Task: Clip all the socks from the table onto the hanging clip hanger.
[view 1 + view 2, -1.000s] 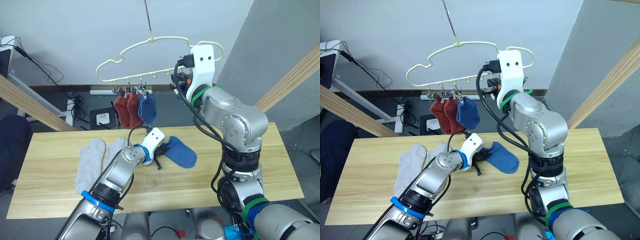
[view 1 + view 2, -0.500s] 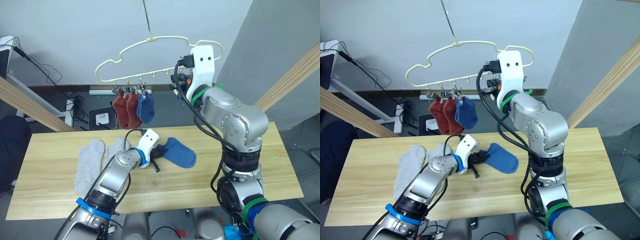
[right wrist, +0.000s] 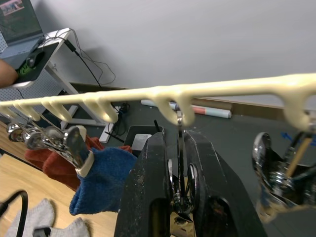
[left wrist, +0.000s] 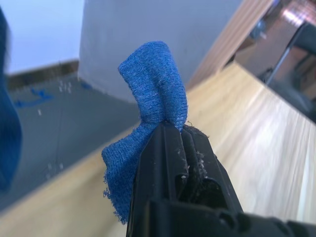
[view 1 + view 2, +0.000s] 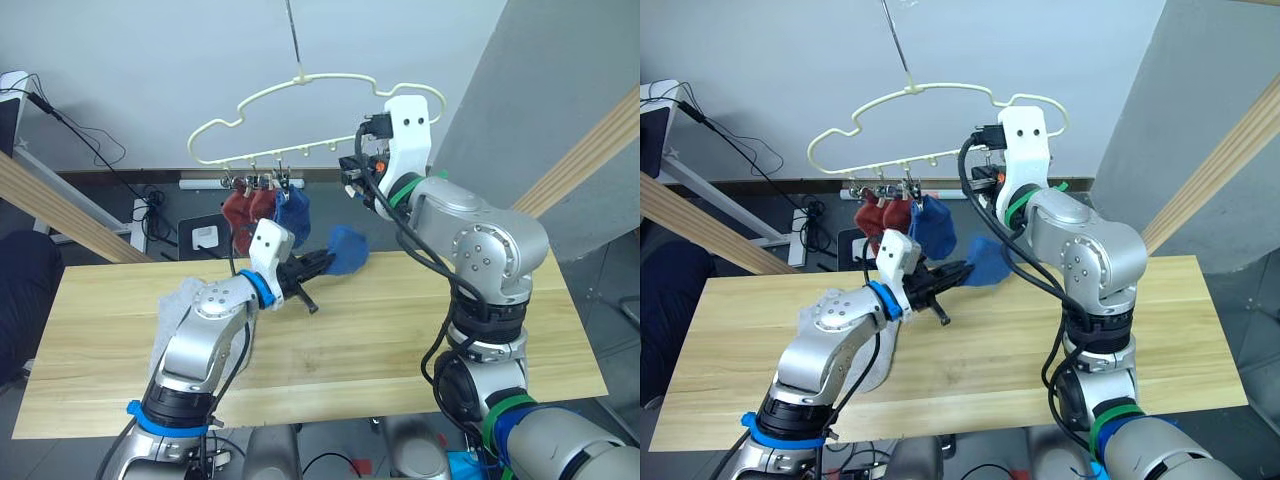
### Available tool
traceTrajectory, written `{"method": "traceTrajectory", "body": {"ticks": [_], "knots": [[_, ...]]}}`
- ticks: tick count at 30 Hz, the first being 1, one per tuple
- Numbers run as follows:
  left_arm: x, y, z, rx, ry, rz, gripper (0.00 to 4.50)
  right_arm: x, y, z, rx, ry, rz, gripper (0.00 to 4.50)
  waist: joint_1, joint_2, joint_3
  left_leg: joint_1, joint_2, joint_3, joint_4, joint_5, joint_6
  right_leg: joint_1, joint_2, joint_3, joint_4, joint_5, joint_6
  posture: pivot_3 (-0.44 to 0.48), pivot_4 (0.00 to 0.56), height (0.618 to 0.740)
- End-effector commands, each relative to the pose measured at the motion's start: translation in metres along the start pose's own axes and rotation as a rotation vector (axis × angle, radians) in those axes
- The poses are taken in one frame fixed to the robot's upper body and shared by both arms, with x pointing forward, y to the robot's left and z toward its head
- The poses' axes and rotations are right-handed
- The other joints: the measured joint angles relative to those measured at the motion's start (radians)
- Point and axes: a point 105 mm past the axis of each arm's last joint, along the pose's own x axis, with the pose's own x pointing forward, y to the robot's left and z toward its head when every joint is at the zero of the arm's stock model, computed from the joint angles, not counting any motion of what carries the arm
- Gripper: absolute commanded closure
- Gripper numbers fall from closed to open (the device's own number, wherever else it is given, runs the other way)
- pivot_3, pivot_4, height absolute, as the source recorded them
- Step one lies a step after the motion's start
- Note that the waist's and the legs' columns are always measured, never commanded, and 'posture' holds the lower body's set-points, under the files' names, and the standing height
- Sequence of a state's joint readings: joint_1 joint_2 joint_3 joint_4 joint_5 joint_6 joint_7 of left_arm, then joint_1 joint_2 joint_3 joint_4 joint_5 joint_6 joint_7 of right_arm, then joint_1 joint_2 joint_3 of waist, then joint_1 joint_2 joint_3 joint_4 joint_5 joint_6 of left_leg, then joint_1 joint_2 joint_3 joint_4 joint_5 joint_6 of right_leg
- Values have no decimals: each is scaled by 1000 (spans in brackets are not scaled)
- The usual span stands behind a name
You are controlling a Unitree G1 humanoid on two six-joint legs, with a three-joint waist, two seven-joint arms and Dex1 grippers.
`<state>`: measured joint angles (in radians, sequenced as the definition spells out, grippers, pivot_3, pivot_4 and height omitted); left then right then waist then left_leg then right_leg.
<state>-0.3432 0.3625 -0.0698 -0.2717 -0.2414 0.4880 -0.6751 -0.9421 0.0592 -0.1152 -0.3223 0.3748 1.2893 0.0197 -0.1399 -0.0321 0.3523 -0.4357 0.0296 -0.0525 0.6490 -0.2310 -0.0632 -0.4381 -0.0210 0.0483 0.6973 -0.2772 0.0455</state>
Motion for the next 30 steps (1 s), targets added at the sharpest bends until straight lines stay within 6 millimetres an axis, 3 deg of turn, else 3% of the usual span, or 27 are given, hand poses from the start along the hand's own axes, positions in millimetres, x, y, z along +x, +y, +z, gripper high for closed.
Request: {"method": "traceTrajectory", "body": {"ticks": [1, 10, 30], "knots": [[0, -5, 23, 30, -99, -6, 4455, -7, 10, 19, -12, -69, 37, 4330, 0, 0, 0, 0, 0, 0, 0, 0, 0, 0, 0, 0, 0, 0, 0, -223, 368, 740], [2, -3, 40, 38, -169, -3, 4455, -6, 10, 21, -12, -68, 38, 4330, -1, 0, 0, 0, 0, 0, -2, 0, 0, 0, 0, 0, -1, 0, 0, -221, 367, 740], [12, -1, 56, 58, -230, 0, 4455, -3, 10, 20, 8, -73, 31, 4330, 0, 0, 0, 0, 0, 1, -2, 0, 0, 0, 0, 0, -2, 0, 0, -217, 364, 740]]}}
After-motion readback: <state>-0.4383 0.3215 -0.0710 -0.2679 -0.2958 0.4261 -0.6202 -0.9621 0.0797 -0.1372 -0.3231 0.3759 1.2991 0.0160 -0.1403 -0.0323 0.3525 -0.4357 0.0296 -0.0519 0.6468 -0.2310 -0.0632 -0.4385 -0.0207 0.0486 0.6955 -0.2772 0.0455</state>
